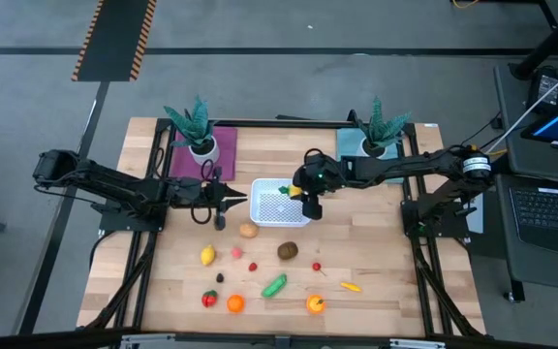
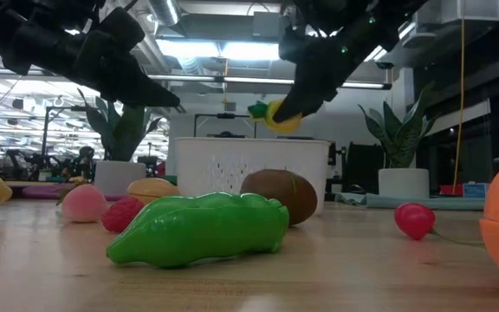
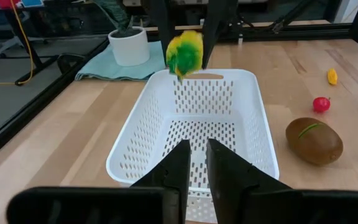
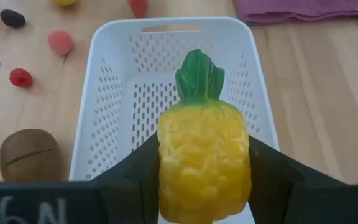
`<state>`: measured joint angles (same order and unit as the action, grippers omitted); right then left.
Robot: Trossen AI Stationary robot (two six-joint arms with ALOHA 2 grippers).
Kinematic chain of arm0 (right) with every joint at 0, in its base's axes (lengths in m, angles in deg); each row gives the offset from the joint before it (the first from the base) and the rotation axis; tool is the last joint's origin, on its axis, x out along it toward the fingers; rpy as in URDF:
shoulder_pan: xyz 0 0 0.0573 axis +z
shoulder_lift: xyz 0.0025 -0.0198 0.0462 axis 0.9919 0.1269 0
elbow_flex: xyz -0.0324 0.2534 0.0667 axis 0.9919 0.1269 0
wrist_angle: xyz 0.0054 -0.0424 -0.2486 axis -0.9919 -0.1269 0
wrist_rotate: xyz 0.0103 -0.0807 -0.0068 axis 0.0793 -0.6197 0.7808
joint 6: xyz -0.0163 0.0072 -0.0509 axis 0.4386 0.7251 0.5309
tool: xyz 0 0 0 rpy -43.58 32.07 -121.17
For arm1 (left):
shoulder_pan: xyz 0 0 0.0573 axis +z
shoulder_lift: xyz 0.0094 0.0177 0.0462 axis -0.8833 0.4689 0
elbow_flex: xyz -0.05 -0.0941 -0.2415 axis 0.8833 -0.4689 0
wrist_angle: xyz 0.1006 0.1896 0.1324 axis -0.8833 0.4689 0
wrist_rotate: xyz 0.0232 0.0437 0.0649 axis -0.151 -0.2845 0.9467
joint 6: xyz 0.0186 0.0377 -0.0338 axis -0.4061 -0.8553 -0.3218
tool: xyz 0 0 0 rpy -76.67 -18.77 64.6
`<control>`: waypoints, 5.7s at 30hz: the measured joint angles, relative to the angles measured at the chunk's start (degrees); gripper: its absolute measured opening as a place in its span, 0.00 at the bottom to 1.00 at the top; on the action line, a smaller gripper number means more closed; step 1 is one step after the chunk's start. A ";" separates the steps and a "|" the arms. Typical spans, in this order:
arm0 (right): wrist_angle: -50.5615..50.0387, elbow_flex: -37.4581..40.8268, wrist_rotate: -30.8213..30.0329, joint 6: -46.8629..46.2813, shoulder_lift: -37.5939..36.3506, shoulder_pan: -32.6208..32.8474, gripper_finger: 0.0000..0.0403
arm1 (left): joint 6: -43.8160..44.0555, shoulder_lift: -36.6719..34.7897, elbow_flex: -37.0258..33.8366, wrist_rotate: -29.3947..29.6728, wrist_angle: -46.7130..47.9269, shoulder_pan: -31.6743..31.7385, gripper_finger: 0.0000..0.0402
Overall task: Pick and placing Produce into tupperware
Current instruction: Put the yellow pineapple into the white bin, then put the top red strawberry into the white bin
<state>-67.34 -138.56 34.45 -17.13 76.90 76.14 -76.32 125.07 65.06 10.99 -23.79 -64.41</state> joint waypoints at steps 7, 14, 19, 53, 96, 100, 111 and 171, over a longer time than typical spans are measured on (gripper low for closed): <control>2.88 0.00 -0.01 2.59 5.75 0.00 0.43 | 0.36 0.00 0.00 0.01 0.07 0.00 0.15; 4.48 0.02 -0.03 4.08 9.00 0.00 0.43 | 0.33 0.00 0.00 0.02 0.22 -0.02 0.16; 4.97 0.05 -0.07 4.45 10.58 -0.01 0.43 | 0.33 0.00 0.00 0.00 0.33 -0.02 0.18; 0.97 -3.36 -1.54 2.81 10.86 -0.02 0.56 | 0.33 0.02 0.00 0.02 1.64 -0.02 0.15; 0.74 -3.26 -4.98 -3.14 10.86 -0.02 0.57 | 0.35 0.02 0.00 0.02 1.55 -0.02 0.15; 0.68 -3.26 -4.91 -1.89 10.86 -0.02 0.64 | 0.37 0.02 0.00 0.01 1.57 -0.01 0.17; 0.03 -3.91 -4.93 -0.20 10.86 0.12 0.77 | 0.35 0.00 0.00 0.02 1.68 0.00 0.24; 44.81 33.70 -4.87 1.57 -25.24 9.96 0.77 | -1.60 -23.40 0.09 0.00 12.39 -13.17 0.04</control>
<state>-22.53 -104.86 29.58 -15.56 51.66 86.11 -77.91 101.67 65.15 10.99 -11.40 -77.58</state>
